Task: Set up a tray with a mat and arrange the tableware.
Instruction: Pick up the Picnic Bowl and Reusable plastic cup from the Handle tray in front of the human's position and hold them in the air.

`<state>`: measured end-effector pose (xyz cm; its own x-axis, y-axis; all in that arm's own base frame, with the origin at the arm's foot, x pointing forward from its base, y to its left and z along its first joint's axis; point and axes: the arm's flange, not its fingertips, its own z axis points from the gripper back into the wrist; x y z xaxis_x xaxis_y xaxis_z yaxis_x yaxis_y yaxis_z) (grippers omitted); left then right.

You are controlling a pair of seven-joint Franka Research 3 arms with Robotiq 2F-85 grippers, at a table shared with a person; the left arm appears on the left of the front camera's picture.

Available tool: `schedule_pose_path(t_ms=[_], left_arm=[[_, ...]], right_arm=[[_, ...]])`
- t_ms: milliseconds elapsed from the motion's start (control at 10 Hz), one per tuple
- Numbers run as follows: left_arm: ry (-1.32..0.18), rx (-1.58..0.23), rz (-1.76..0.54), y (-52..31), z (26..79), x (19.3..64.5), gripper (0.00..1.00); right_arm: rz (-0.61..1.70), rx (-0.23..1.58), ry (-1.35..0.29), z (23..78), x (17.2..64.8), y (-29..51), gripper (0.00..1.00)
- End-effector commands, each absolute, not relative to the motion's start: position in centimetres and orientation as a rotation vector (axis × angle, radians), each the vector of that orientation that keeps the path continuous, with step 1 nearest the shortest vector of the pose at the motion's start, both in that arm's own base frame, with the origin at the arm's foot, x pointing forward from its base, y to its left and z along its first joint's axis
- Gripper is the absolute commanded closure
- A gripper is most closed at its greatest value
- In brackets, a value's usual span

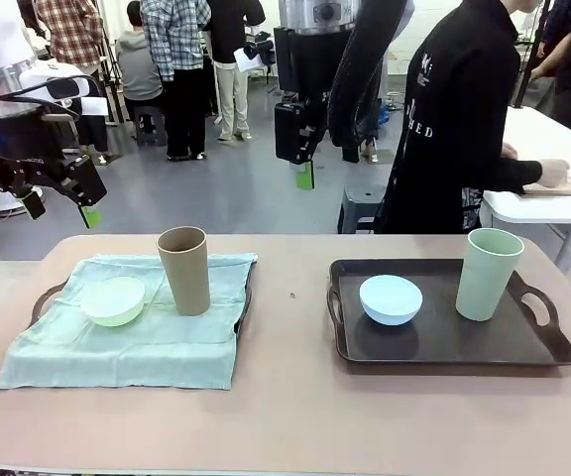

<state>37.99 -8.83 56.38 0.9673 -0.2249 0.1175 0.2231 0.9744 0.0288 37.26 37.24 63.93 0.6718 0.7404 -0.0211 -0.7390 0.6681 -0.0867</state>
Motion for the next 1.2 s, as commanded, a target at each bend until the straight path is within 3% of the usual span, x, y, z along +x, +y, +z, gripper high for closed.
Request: schedule_pose_path(t_ms=[0,100,400,500,600,800,900,1100], left_arm=[[-0.120,0.015,-0.226,-8.8,56.4,38.0,0.00],[-0.095,-0.046,-0.230,-9.2,56.2,38.5,0.00],[-0.016,-0.304,-0.159,-9.1,57.5,39.8,0.00],[-0.050,-0.287,-0.153,-9.4,58.4,39.7,0.00],[-0.058,-0.191,-0.192,-9.1,56.2,39.1,0.00],[-0.050,-0.251,-0.174,-9.2,57.2,39.5,0.00],[-0.057,-0.332,-0.210,-8.9,57.5,39.8,0.00],[-0.110,-0.654,-0.259,-6.4,59.2,39.8,0.00]], right_arm=[[0.609,-0.160,-0.051,63.5,38.6,34.7,0.00],[0.375,-0.181,-0.033,63.7,39.9,29.6,0.00],[0.026,-0.245,-0.113,66.2,39.3,17.3,0.00],[0.015,-0.168,-0.134,67.4,38.4,15.3,0.00],[0.135,-0.197,-0.086,66.7,41.5,18.7,0.00],[0.047,-0.188,-0.114,68.4,40.1,14.3,0.00],[0.236,-0.142,-0.185,68.2,41.0,14.1,0.00],[0.309,0.331,-0.151,67.5,43.5,5.4,0.00]])
